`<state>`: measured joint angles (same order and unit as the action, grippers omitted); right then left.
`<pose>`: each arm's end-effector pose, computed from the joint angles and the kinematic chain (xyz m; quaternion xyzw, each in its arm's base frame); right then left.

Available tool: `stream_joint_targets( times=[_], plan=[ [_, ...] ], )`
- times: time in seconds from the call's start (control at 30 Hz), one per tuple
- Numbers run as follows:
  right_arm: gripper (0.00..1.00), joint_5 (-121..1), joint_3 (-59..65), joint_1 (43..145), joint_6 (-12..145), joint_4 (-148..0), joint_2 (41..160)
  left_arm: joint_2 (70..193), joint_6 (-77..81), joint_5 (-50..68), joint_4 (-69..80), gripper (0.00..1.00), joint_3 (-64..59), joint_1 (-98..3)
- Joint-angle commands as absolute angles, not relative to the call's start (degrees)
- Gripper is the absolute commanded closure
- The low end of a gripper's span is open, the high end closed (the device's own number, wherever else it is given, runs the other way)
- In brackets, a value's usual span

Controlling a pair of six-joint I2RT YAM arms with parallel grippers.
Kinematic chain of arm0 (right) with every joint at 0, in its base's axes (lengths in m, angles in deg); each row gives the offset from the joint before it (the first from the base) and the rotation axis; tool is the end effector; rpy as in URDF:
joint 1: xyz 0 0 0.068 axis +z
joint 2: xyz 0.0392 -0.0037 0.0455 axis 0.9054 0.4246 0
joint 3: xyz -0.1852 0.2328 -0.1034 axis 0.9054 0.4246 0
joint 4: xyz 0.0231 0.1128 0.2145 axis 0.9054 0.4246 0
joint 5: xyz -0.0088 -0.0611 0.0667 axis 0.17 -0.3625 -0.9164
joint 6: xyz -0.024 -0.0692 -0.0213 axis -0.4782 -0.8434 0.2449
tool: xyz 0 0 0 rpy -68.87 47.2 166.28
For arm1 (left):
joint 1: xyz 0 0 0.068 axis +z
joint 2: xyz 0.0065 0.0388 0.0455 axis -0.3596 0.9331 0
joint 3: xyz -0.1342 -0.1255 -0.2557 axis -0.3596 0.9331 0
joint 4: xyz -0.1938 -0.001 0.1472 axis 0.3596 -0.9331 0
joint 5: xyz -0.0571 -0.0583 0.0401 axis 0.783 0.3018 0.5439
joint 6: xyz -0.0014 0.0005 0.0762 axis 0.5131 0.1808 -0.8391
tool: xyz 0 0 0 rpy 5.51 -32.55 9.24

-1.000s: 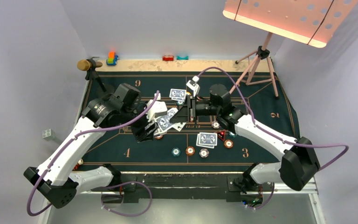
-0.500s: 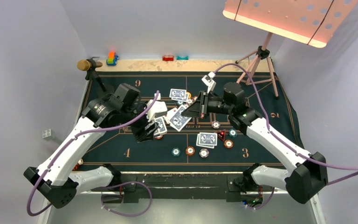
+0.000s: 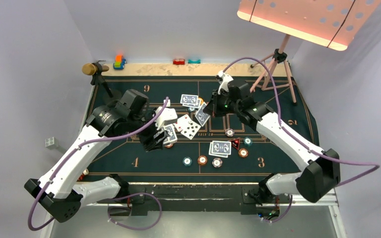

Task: Distribute texas hold em gaming equipment

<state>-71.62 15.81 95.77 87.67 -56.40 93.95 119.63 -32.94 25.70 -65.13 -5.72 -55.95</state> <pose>0.2353 0.1657 0.3567 -0.1074 0.8501 0.3690 0.3601 0.1190 -0.1161 0.3839 0.5067 0.7874 -0.2338 0.2620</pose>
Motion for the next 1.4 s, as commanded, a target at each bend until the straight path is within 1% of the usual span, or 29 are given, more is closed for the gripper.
stream_joint_targets(
  times=[0.0, 0.17, 0.27, 0.4, 0.5, 0.63, 0.73, 0.9, 1.0, 1.03, 1.1, 1.23, 1.37],
  plan=[
    [1.00, -42.49, 10.06, 102.87, 77.55, -51.24, 97.32, 118.22, -31.47, 25.98, -63.20, 1.00, -5.72, -55.76],
    [1.00, -15.91, 3.81, 113.91, 73.49, -47.89, 108.14, 117.62, -31.49, 25.96, -63.62, 1.00, -5.80, -55.78],
    [1.00, -5.11, 1.72, 117.94, 70.57, -48.61, 113.60, 117.20, -31.49, 26.04, -63.65, 1.00, -5.63, -55.76],
    [1.00, 6.51, -0.42, 122.10, 66.15, -49.24, 121.11, 117.01, -31.57, 26.85, -63.90, 1.00, -5.83, -55.75],
    [1.00, 10.39, -1.60, 124.16, 65.22, -49.12, 125.81, 117.18, -31.49, 27.53, -64.02, 1.00, -6.34, -55.72],
    [1.00, 11.07, -1.34, 124.96, 63.00, -51.97, 129.47, 117.29, -31.49, 27.78, -63.86, 1.00, -6.42, -55.74],
    [1.00, 8.82, -1.58, 124.98, 62.58, -53.41, 131.83, 117.09, -31.58, 27.83, -64.09, 1.00, -6.29, -55.75],
    [1.00, 6.54, -2.29, 125.23, 64.13, -53.50, 135.00, 116.50, -31.58, 27.36, -63.97, 1.00, -5.99, -55.75],
    [1.00, 4.68, -2.59, 126.10, 66.52, -52.85, 134.84, 116.30, -31.29, 26.86, -63.44, 1.00, -5.64, -55.72],
    [1.00, 3.13, -2.14, 126.23, 66.94, -53.56, 134.36, 116.24, -31.23, 26.84, -63.31, 1.00, -5.58, -55.71],
    [0.96, 0.28, -1.18, 126.34, 68.02, -54.56, 133.53, 116.27, -31.27, 26.92, -63.23, 1.00, -5.54, -55.76],
    [0.92, -4.63, -1.65, 126.31, 70.76, -53.78, 134.14, 116.21, -31.23, 27.05, -63.48, 1.00, -5.63, -55.72],
    [0.90, -6.80, -0.86, 126.39, 70.83, -55.84, 134.87, 115.96, -31.23, 27.18, -63.56, 1.00, -5.72, -55.74]
  ],
)
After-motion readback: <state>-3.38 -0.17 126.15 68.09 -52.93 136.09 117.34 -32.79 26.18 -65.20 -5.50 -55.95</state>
